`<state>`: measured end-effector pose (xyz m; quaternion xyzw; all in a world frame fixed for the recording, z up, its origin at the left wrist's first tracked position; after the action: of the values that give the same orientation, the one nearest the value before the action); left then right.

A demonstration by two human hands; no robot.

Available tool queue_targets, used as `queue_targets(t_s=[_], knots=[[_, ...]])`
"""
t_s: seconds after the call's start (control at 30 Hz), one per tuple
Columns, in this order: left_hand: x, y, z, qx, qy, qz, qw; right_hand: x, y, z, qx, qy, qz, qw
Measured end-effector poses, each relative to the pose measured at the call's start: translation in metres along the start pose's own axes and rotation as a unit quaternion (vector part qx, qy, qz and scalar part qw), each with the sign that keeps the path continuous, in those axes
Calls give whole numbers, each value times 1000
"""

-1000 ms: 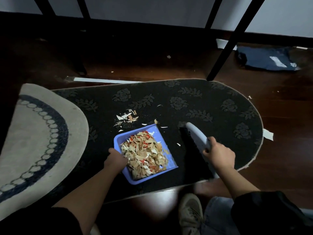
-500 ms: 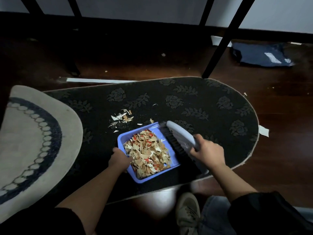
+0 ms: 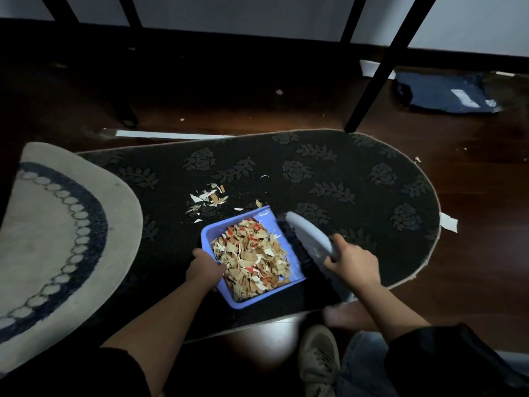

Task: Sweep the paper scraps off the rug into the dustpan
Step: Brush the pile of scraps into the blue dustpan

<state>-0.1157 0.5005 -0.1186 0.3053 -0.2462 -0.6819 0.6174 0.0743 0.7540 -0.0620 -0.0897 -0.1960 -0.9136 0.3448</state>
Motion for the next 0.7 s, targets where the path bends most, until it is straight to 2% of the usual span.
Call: queue_targets(t_s=[0.23, 0.4, 0.53, 0.7], knots=[[-6, 1, -4, -2, 23, -6, 1000, -10, -8, 31, -59, 14, -19, 998], [-7, 3, -3, -3, 24, 3, 1000, -19, -1, 20, -23, 31, -32, 999], [-7, 2, -4, 3, 24, 2, 1000, 3, 3, 3, 9, 12, 21, 1000], [-7, 3, -3, 12, 19, 0, 1000, 12, 1, 18, -32, 7, 31, 999]])
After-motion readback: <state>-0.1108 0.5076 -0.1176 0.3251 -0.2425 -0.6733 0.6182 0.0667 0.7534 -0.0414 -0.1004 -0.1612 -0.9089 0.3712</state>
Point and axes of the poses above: each hand's wrist, its own y-axis away from the middle knuckle, its own z-axis out of the back of the hand, x = y × z, the point moved 7 cm from there along -y, towards the middle knuckle, and after that the axes turned 15 degrees about -y, right-handed, at the moved point
